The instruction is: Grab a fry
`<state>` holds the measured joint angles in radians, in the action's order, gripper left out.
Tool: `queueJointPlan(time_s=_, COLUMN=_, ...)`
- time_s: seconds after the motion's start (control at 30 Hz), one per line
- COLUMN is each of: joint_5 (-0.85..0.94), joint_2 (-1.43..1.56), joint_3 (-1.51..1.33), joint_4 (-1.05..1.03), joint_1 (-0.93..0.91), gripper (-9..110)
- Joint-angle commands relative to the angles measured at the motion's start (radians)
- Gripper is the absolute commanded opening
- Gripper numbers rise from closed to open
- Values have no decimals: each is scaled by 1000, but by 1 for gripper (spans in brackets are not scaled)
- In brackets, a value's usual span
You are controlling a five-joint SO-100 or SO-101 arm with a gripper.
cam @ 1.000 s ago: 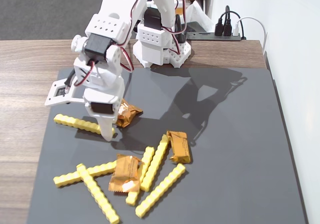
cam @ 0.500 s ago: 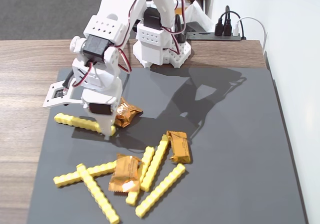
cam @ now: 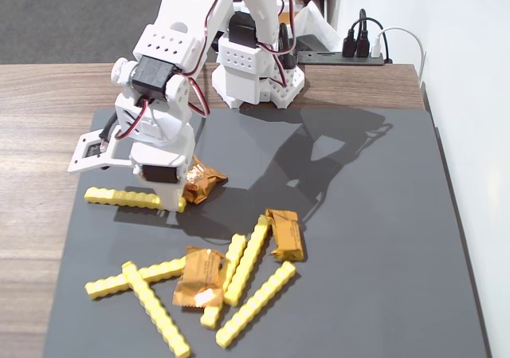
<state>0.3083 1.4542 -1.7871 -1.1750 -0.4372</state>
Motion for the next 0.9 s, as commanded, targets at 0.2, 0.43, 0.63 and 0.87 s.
queueJointPlan(time_s=0.2, joint_5=121, joint_2=35, joint_3=72, joint_4=-67, joint_1=6, gripper=1)
queueJointPlan(time_s=0.43, joint_5=302, joint_2=64, joint_3=210, joint_4=-193, joint_1=58, gripper=1)
queueJointPlan(time_s=0.63, joint_5=488, joint_2=124, joint_3=250, joint_4=-287, joint_1=147, gripper=1)
queueJointPlan(time_s=0.87, joint_5=663, joint_2=268, joint_3=236, joint_4=-387, joint_1=233, gripper=1)
